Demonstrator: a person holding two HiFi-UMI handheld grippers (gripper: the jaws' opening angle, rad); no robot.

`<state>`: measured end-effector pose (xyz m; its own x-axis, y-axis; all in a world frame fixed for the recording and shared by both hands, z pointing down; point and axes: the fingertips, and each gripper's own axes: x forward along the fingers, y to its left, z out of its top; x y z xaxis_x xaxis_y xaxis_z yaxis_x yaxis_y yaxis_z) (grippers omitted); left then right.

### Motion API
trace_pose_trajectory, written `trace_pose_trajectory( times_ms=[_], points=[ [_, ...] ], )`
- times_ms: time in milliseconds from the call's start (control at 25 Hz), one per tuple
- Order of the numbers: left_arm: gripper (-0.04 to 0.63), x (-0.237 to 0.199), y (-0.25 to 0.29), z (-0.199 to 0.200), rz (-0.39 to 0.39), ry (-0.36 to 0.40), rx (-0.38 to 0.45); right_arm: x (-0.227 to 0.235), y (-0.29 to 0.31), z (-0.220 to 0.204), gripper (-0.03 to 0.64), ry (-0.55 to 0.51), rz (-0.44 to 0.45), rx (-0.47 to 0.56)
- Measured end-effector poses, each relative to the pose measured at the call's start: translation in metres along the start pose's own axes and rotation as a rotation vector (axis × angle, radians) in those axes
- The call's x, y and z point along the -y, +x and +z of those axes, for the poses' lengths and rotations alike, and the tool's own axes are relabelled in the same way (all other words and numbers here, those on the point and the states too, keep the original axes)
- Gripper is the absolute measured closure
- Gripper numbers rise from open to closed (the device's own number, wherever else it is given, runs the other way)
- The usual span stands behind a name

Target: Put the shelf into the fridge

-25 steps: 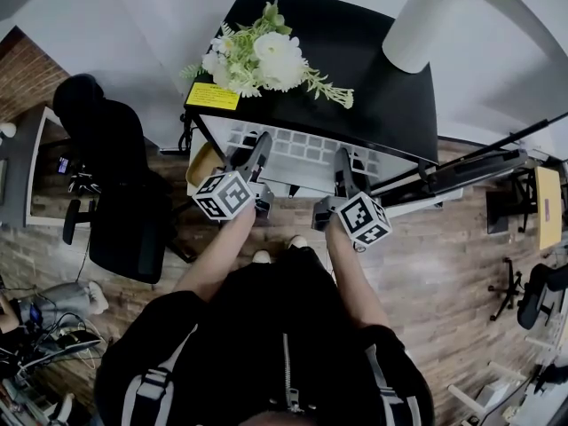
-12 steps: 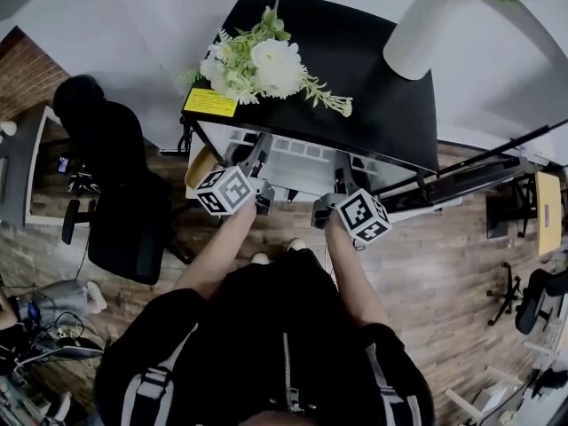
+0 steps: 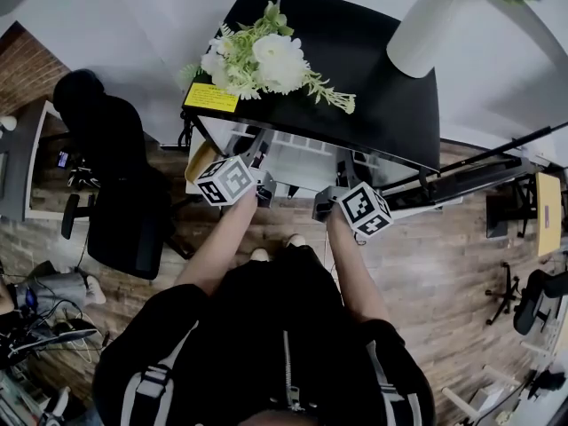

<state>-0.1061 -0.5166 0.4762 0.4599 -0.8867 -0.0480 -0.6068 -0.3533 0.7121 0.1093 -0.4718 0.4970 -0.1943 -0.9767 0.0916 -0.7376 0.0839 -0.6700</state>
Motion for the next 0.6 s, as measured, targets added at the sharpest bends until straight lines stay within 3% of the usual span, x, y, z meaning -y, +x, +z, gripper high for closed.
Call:
trace_pose_trajectory(
  times_ms=[320,600],
  points=[
    [0.41,0.005,-0.012,-0.003,0.0,0.035,-0.007,-0.004,-0.011,-0.002,0.426,-0.001,0.024,-0.025],
    [0.411,0.015,-0.043,-0.008,-0.032,0.107,-0.039,-0.021,-0.041,-0.01,0.454,-0.096,0.042,-0.033]
  ],
)
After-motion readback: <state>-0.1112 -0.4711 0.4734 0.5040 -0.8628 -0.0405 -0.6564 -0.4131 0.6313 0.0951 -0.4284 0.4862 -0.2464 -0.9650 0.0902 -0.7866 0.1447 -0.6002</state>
